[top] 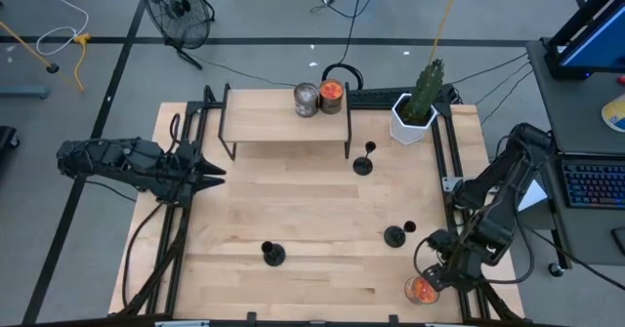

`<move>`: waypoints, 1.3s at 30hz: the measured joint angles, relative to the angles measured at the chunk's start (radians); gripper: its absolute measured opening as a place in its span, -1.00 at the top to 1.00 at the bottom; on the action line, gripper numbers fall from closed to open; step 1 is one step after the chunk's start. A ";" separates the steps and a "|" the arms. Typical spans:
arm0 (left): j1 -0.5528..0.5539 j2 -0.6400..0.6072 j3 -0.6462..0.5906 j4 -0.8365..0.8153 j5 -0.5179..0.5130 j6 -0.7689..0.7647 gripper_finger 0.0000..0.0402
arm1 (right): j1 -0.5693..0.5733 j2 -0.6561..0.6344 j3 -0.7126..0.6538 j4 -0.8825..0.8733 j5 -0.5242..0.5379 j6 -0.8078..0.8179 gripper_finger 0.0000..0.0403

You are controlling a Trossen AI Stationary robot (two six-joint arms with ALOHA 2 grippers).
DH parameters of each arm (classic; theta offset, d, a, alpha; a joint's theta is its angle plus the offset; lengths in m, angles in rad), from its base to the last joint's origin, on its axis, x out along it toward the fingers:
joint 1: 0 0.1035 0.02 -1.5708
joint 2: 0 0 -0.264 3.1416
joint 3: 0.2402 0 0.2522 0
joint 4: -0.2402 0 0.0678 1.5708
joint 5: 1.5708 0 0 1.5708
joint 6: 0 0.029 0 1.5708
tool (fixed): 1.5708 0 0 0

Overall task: Pick & Place candle stick holders
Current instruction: Put the silver scented candle on the shelf

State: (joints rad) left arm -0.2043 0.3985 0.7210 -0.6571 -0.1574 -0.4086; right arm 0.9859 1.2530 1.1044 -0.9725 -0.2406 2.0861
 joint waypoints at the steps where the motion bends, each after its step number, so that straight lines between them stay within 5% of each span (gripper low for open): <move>1: 0.000 0.000 0.000 0.000 0.000 0.000 0.35 | 0.000 0.000 -0.009 0.017 0.000 0.000 -0.06; 15: 0.000 0.000 0.000 -0.002 0.000 0.001 0.35 | 0.000 0.000 -0.178 0.256 0.001 0.024 -0.02; 39: 0.000 0.000 0.000 -0.005 -0.001 -0.012 0.35 | 0.000 -0.001 -0.322 0.373 0.006 0.048 -0.01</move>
State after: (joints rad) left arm -0.2047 0.3985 0.7209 -0.6623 -0.1586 -0.4204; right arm 0.9859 1.2523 0.7827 -0.5997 -0.2345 2.1345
